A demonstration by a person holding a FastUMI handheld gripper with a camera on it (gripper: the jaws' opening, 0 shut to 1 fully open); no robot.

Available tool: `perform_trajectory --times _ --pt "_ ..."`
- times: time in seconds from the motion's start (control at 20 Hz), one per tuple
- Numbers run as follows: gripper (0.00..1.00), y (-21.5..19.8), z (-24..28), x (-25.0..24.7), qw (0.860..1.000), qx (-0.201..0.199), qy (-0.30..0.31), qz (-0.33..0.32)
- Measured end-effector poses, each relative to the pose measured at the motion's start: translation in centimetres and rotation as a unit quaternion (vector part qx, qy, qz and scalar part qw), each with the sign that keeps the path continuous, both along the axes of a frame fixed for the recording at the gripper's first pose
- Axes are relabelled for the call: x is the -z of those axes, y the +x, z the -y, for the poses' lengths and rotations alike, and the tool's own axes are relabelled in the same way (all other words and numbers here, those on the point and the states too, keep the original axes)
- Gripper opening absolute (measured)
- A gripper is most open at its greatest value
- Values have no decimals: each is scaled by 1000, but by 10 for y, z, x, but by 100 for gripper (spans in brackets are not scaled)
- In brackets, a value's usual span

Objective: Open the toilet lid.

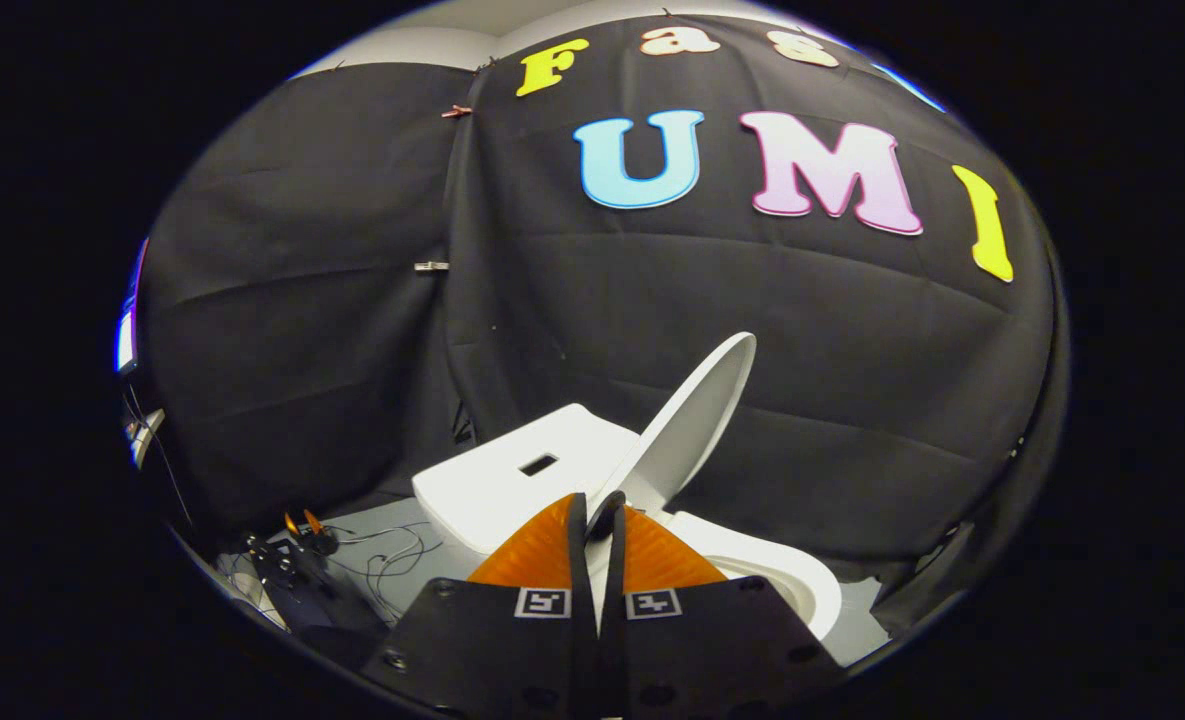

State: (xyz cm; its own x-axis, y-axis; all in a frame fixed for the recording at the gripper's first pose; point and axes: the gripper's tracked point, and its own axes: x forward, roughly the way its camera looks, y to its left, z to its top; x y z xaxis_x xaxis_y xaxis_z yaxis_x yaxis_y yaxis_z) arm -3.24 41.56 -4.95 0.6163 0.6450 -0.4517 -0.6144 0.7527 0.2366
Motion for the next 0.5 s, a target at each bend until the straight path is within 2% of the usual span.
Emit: perform_trajectory --times 0.5 --pt "5 -7 -114 -5 997 -64 26 16"
